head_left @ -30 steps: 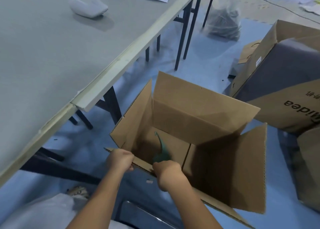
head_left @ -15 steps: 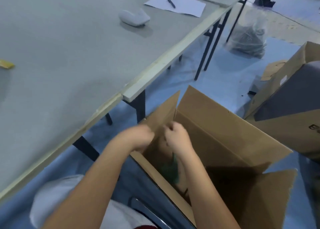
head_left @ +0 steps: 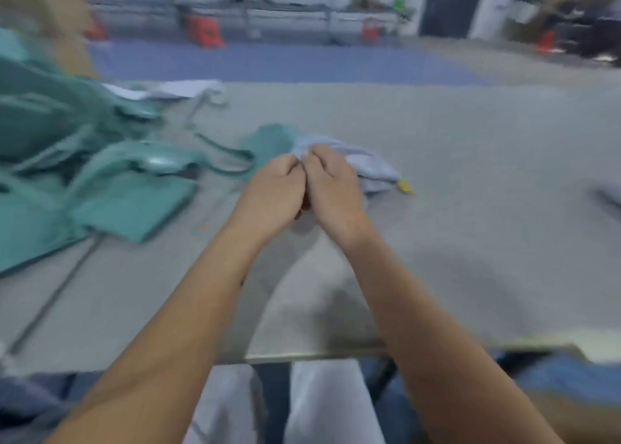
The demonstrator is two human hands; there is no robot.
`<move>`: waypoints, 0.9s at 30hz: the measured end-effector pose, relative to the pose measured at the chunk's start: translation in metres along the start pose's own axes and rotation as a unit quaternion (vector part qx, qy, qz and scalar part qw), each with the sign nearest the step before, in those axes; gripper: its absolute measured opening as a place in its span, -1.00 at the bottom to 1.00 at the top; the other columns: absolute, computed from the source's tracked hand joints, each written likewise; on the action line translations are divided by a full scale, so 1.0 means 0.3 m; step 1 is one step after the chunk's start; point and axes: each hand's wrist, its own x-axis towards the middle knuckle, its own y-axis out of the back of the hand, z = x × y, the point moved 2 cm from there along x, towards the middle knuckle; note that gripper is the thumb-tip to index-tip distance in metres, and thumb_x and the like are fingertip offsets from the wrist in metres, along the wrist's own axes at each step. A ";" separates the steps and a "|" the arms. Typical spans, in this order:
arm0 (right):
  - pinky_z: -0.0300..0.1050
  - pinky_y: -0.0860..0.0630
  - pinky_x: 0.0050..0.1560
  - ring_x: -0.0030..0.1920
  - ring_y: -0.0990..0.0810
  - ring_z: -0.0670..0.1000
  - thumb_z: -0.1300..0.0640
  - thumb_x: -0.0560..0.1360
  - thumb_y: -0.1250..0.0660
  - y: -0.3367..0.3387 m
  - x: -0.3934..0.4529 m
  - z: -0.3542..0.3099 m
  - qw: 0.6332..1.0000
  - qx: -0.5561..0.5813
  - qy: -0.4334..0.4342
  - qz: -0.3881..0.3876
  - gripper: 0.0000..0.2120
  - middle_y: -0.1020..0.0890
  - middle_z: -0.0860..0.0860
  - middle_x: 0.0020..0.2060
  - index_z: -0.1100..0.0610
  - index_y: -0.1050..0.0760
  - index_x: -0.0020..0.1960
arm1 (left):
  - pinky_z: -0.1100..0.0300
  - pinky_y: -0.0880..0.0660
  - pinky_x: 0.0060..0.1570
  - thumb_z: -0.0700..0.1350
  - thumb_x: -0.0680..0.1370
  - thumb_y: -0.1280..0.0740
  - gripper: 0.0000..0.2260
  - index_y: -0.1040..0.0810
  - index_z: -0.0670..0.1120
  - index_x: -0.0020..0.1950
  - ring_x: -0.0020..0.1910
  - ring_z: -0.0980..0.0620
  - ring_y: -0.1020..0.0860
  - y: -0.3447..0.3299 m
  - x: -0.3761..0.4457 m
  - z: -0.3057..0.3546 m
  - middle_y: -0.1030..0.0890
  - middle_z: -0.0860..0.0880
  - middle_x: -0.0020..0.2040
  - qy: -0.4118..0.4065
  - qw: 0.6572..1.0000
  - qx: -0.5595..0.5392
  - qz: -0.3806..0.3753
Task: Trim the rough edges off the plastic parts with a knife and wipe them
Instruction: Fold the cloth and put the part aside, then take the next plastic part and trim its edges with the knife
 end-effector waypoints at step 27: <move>-0.03 -0.23 -0.13 0.14 -0.45 0.22 0.04 0.46 -0.32 -0.136 0.215 0.260 0.847 -0.531 0.012 -0.030 -0.55 -0.53 0.20 0.12 0.18 -0.36 0.28 | -0.01 -0.27 0.20 -0.10 0.50 -0.15 -0.69 -0.43 -0.09 0.23 0.25 -0.18 -0.39 -0.044 0.242 -0.328 -0.36 -0.17 0.35 -0.037 0.840 0.541 0.028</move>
